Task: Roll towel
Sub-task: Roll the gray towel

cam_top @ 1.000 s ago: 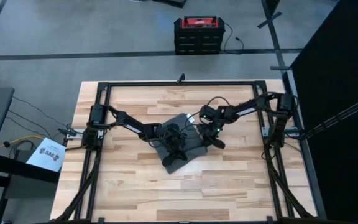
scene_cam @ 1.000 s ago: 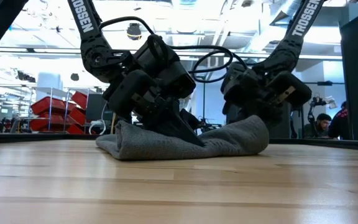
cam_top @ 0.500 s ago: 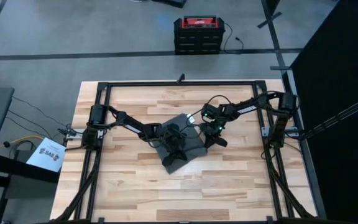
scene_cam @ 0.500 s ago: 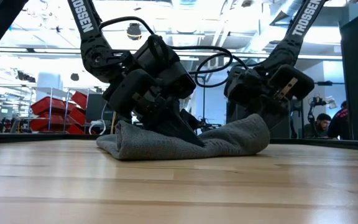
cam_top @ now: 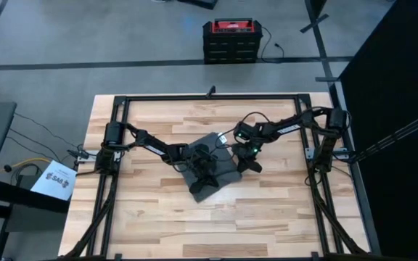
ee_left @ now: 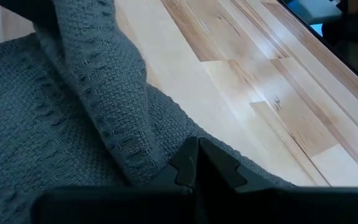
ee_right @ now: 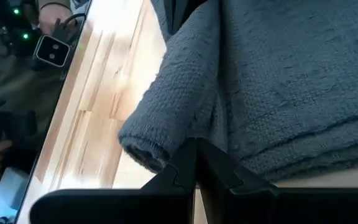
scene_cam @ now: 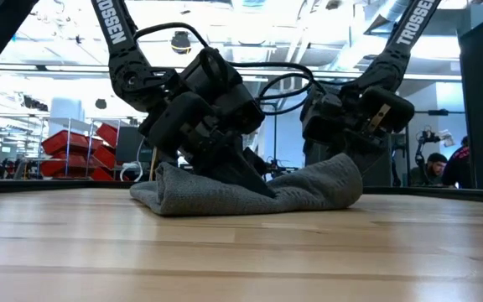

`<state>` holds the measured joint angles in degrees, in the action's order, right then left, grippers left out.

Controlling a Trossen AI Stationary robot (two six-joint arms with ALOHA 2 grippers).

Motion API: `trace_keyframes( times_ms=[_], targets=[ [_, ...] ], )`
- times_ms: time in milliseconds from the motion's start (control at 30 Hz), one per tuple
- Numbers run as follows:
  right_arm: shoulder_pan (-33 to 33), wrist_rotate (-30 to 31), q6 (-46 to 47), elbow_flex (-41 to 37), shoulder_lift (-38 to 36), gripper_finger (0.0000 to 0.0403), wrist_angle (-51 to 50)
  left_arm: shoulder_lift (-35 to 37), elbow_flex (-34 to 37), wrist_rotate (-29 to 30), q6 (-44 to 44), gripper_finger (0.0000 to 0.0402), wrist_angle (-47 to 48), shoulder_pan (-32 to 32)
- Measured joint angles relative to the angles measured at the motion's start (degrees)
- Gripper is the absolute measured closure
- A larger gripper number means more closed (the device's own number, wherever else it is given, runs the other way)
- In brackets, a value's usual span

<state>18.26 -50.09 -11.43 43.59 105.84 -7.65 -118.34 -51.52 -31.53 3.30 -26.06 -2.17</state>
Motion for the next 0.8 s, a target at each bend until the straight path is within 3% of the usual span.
trace_keyframes(
  times_ms=[100,567,800],
  targets=[
    [-0.7,-2.6,-0.5,0.0,0.0,0.0403,-0.6,0.0,0.0,0.0,-0.8,0.0402,0.0,0.0],
    [-0.5,-2.3,1.1,0.1,-1.8,0.0403,-5.2,0.0,0.1,-0.2,-1.1,0.0402,-0.5,-0.4],
    [-2.3,5.6,0.7,-0.5,-6.1,0.0403,-13.7,0.0,0.1,-0.2,-1.0,0.0402,-0.5,-0.5]
  ],
)
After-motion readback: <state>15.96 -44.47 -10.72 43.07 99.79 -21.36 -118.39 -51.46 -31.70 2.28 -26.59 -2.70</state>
